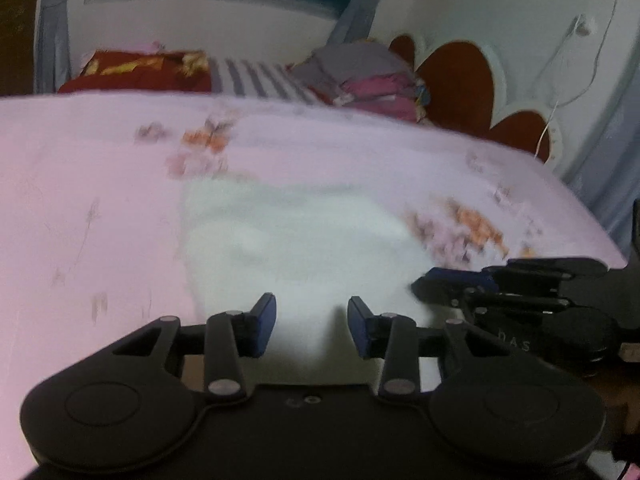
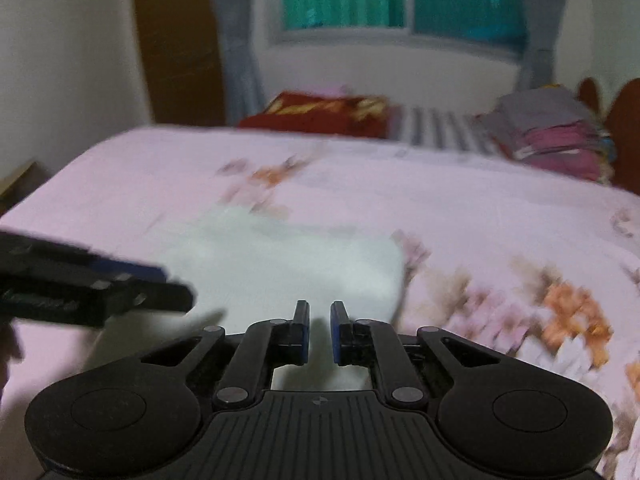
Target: Fold small clothes
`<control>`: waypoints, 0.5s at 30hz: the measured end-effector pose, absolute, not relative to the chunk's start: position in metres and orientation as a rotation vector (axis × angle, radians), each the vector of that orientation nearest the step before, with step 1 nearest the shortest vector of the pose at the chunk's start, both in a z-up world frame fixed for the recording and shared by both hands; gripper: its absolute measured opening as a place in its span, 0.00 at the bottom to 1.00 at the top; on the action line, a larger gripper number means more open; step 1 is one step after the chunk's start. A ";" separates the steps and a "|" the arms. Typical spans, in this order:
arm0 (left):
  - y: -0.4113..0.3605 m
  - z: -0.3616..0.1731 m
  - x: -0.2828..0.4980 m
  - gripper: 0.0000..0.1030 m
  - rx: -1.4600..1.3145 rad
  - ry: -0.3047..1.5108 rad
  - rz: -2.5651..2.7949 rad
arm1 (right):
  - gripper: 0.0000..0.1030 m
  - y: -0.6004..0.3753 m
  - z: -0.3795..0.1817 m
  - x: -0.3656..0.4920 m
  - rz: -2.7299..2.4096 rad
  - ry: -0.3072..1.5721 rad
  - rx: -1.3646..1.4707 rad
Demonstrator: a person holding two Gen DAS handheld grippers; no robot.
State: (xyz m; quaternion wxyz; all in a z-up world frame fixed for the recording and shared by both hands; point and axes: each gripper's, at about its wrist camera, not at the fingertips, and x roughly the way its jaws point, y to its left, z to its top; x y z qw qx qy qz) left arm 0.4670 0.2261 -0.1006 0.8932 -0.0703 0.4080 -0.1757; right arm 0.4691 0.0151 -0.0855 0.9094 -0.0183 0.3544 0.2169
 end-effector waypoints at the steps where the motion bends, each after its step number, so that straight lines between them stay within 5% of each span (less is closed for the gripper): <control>1: 0.226 -0.106 0.464 0.31 -0.151 0.858 -0.362 | 0.10 0.016 -0.092 0.465 0.450 0.743 -0.070; 15: 0.231 -0.111 0.369 0.31 -0.196 0.876 -0.270 | 0.10 0.006 -0.084 0.400 0.552 0.807 -0.078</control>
